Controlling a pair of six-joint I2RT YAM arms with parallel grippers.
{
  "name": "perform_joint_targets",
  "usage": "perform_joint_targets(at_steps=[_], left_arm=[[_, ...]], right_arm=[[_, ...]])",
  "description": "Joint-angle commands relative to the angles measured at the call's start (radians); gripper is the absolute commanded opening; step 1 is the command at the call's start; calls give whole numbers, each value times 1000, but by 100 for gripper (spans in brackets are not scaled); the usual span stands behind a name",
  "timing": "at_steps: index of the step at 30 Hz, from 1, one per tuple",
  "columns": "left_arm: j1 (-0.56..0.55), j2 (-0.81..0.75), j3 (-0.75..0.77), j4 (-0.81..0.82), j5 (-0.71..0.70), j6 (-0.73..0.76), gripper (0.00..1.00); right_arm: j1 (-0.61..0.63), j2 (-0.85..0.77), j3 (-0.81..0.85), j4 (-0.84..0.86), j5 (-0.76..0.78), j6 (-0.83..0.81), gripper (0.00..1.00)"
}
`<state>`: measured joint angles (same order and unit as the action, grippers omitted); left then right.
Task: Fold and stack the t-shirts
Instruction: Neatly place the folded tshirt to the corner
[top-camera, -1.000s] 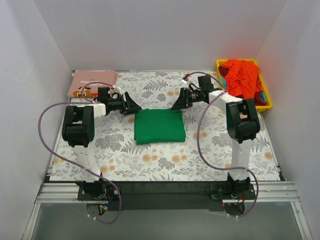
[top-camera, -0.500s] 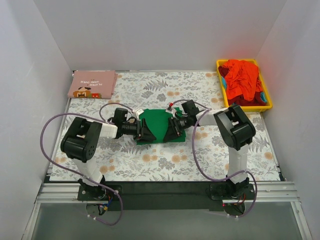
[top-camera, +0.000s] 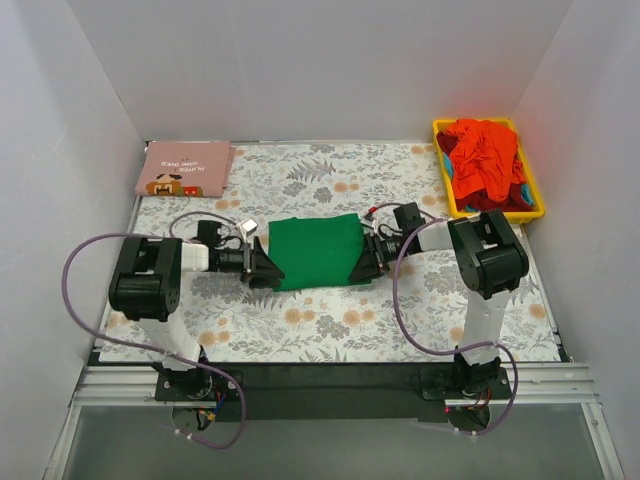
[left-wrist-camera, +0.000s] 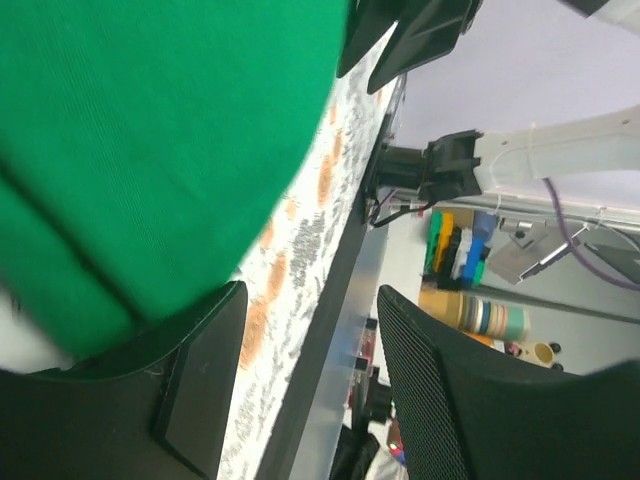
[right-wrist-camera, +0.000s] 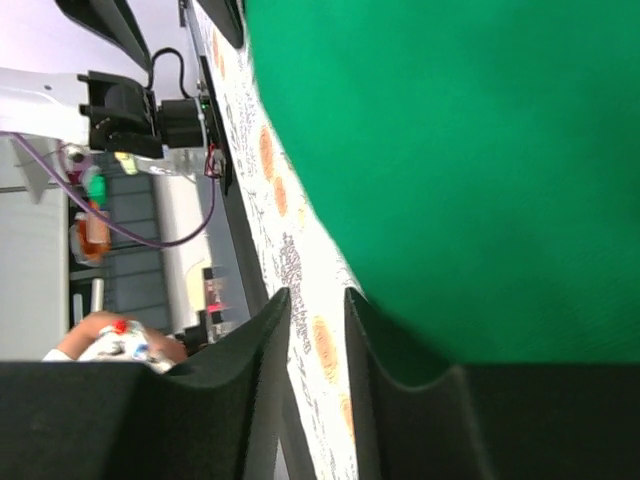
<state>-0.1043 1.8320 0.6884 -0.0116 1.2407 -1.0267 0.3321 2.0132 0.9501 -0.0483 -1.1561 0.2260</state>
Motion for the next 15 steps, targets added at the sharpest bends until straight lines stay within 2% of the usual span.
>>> perform_joint_targets(at_steps=[1,2,3,4,6,8,9,11,13,15], left_arm=[[147,-230,2,-188,54,148,55],[184,-272,6,-188,48,143,56],[219,-304,28,-174,13,131,57],[289,-339,33,-154,-10,58,58],[354,-405,39,-107,-27,-8,60],[429,-454,46,-110,-81,-59,66],[483,-467,48,-114,-93,-71,70],[534,-490,53,-116,-101,-98,83],[580,-484,88,-181,-145,-75,87],[583,-461,137,-313,-232,26,88]], right_arm=[[1,-157,41,-82,39,-71,37],[2,-218,59,-96,68,-95,41],[4,-241,108,-126,173,-114,47],[18,-258,133,-142,227,-138,50],[50,-269,227,-214,356,-206,54],[83,-263,278,-257,438,-223,55],[137,-264,314,-266,526,-273,56],[195,-271,341,-278,658,-315,55],[295,-260,395,-286,746,-373,55],[393,-237,438,-308,855,-424,54]])
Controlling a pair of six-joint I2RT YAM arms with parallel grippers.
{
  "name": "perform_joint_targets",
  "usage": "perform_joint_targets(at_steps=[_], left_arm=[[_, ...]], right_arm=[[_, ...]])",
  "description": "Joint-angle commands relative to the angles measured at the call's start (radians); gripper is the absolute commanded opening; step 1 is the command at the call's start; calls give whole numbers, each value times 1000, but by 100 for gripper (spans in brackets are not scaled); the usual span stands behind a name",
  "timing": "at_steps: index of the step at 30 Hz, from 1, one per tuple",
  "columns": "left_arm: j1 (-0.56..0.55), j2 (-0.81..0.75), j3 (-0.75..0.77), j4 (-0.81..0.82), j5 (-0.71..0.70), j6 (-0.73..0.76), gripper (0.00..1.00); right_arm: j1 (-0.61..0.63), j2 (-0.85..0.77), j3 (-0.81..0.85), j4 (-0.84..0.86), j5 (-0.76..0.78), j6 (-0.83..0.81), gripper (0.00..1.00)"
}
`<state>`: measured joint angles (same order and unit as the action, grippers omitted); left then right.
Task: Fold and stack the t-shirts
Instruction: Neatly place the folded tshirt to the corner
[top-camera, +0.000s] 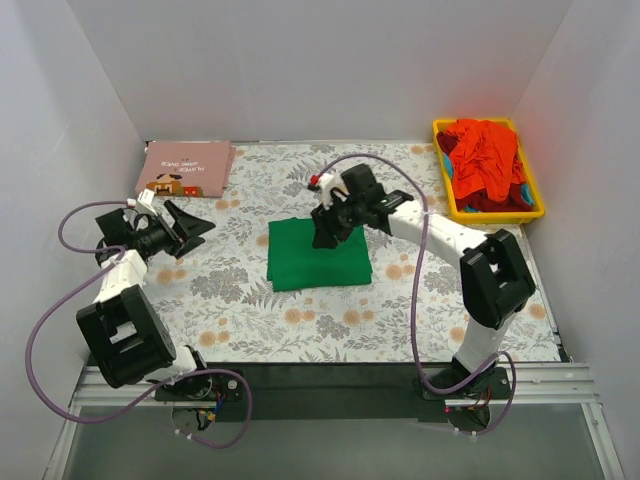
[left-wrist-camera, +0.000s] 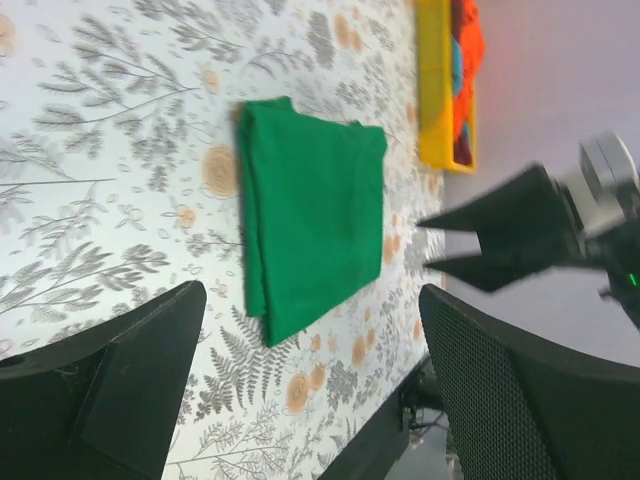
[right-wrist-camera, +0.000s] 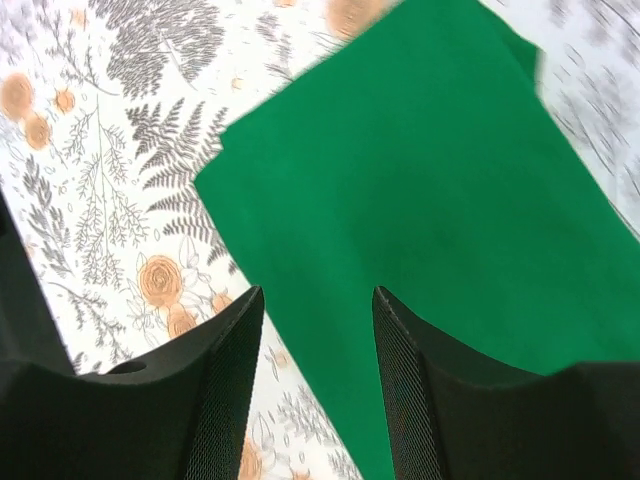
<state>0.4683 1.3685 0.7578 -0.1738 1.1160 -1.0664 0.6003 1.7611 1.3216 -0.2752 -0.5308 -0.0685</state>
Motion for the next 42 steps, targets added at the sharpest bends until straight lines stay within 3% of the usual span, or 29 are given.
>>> perform_joint_targets(at_steps=[1,9,16,33,34,37,38,42], left_arm=[[10,9,102,-179,-201,84,88],[10,78,117,-299,-432,135,90],[9,66,61,-268,-430,117,90],[-51,-13,-25,-176,-417,47,96],[-53,-3,-23,-173,-407,40,95],[-72,0,-26,-144,-397,-1,96],[-92,-2,-26,-124,-395,-10,96],[-140,-5,-46,-72,-397,-73,90]], right_arm=[[156,40,108,-85,262,-143,54],[377,231,292,-134,373,-224,52],[450,362,378,-160,414,-246,49],[489,439,306,-160,440,-269,42],[489,439,304,-160,442,-271,40],[484,445,301,-160,457,-278,15],[478,443,306,-160,454,-278,2],[443,396,320,-162,402,-263,1]])
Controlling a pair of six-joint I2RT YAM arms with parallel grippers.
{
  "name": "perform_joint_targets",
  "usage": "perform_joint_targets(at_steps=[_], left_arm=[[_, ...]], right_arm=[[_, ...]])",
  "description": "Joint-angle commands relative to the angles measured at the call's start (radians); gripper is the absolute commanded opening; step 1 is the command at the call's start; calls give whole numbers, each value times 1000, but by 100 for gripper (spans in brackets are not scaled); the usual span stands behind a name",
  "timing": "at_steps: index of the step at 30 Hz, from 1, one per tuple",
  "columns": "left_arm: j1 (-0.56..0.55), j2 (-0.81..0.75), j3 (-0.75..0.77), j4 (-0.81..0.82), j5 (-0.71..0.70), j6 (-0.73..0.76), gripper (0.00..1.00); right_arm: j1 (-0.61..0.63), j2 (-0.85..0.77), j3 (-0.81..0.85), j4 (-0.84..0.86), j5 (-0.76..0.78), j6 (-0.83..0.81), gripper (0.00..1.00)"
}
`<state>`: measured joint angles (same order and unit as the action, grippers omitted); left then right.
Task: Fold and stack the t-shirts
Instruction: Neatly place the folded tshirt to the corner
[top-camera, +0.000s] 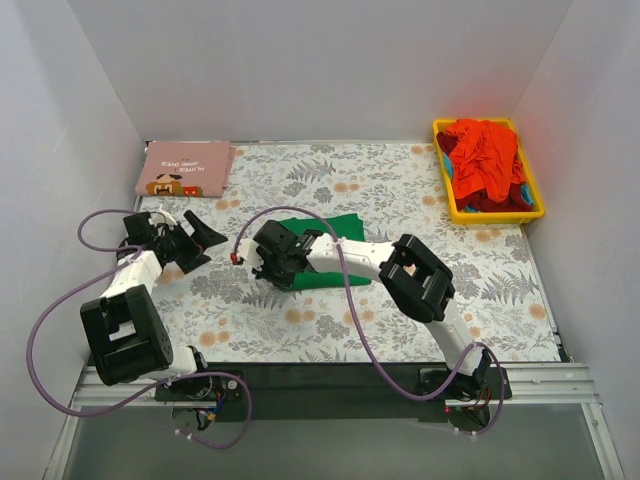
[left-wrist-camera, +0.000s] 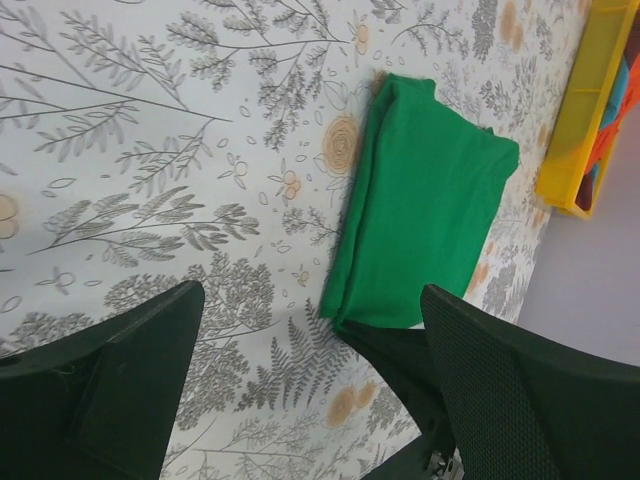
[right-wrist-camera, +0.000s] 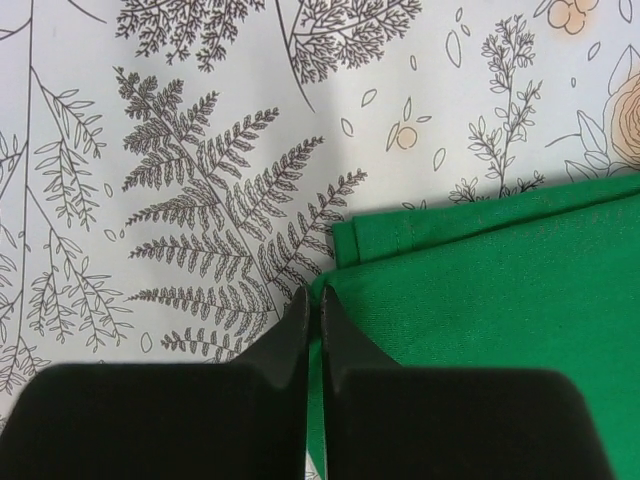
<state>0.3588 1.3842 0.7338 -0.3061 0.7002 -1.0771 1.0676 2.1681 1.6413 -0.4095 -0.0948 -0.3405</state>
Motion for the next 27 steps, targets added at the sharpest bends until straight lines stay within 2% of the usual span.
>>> perform_joint_targets(at_steps=[1,4,5,6,11,17,21,22,27], left_arm=[[-35,-19,-30,76,22,-76,88],[-60,-2,-63,145,35,-147,90],[-69,6,-74,189,38,-168,95],[-89,18,-86,217,42,-209,96],[-196,78,-139,389,30,-349,97],[-297,180,-102,499,-45,-478,98],[-345,263,-70,545,-62,-544,98],[-386,275,-63,550,-73,-553,98],[-451,351,-13,509,-175,-642,98]], right_arm=[[-34,-25,5,-28,-46,12,1],[-69,-80,25,-26,-108,29,1],[-86,-89,32,-28,-135,34,1],[-92,-102,40,-26,-146,38,1],[-119,-128,68,-28,-180,61,1],[-136,-137,71,-28,-198,75,1],[-149,-136,86,-29,-214,89,1],[-150,-133,92,-29,-215,93,1],[-155,-119,135,-29,-224,110,1]])
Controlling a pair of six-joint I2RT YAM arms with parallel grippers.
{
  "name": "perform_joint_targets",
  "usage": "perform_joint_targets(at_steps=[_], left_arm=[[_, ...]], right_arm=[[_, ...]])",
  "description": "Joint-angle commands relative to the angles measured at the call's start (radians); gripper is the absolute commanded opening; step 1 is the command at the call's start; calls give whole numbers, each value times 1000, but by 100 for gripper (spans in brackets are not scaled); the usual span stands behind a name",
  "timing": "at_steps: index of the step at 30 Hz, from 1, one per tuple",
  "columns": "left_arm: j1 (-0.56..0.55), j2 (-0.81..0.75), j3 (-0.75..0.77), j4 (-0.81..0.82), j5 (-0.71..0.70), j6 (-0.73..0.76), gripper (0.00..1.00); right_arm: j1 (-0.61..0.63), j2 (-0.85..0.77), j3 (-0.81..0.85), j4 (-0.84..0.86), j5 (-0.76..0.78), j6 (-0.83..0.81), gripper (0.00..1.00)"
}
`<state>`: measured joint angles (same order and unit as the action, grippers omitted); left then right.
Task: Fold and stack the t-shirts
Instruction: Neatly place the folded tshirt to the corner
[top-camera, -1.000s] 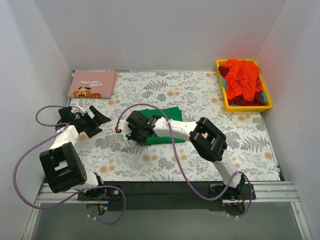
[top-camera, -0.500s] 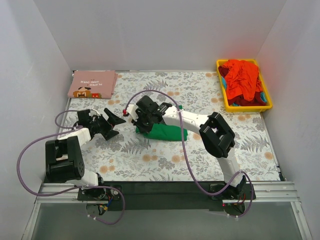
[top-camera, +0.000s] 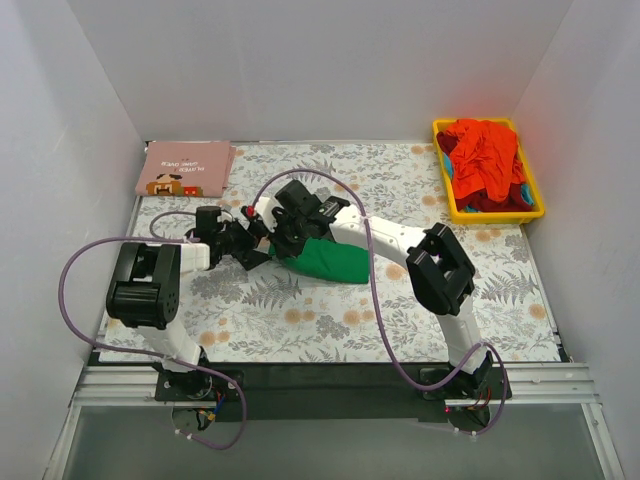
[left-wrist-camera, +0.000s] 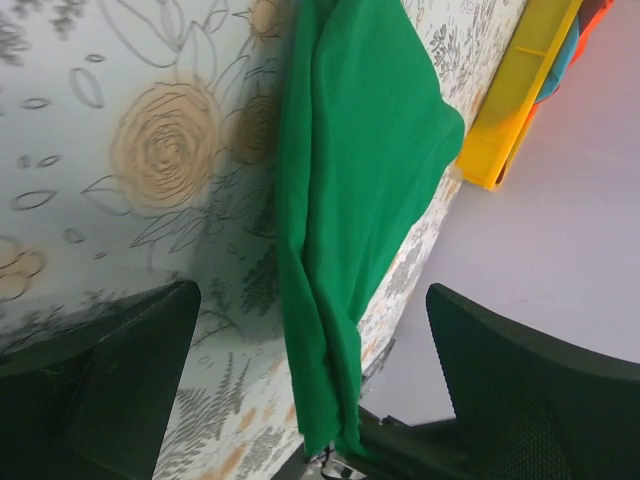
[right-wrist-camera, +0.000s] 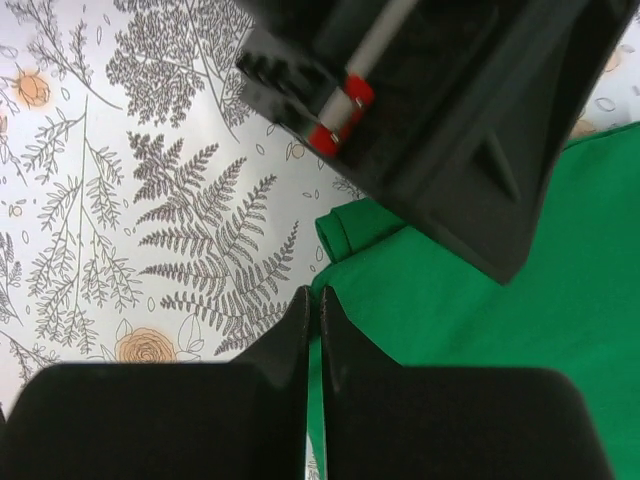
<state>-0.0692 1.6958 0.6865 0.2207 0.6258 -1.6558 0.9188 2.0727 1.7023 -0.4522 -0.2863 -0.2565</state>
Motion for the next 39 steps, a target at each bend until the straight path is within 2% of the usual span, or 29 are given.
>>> perform_joint_targets(at_steps=[1,4,8,16,22,23,25,26,28,30,31,35,37,38,39], left_arm=[[-27,53,45,-36,-127,-68,98],[-60,67,80,-89,-222,-64,98],[-99,77,104,-95,-274,-78,95],[-115,130,145,-90,-308,-78,73],[-118,133,151,-74,-308,-93,61],[-118,134,151,-69,-307,-93,46],[-119,140,166,-79,-301,-94,27],[-122,142,177,-93,-308,-75,12],[-124,136,218,-148,-343,-53,2],[-124,128,257,-197,-377,23,0],[-124,117,293,-249,-391,63,0],[-119,122,390,-345,-475,240,0],[-118,140,444,-417,-495,338,0],[-115,159,493,-434,-501,370,0],[-113,169,524,-448,-518,396,0]], right_arm=[[-6,-20,79,15,-31,26,1],[-9,-8,97,15,-33,37,1],[-15,3,111,15,-45,45,1],[-18,7,125,17,-65,62,1],[-18,12,129,15,-83,66,1],[-18,12,131,17,-86,66,1],[-18,12,131,15,-88,71,1],[-18,10,131,17,-91,72,1],[-18,3,120,15,-97,77,1],[-18,-17,108,15,-100,82,19],[-24,-26,88,15,-111,85,38],[-64,-117,10,18,-126,91,70],[-102,-155,-27,24,-142,94,83],[-116,-198,-67,30,-160,95,97],[-130,-221,-91,32,-166,94,98]])
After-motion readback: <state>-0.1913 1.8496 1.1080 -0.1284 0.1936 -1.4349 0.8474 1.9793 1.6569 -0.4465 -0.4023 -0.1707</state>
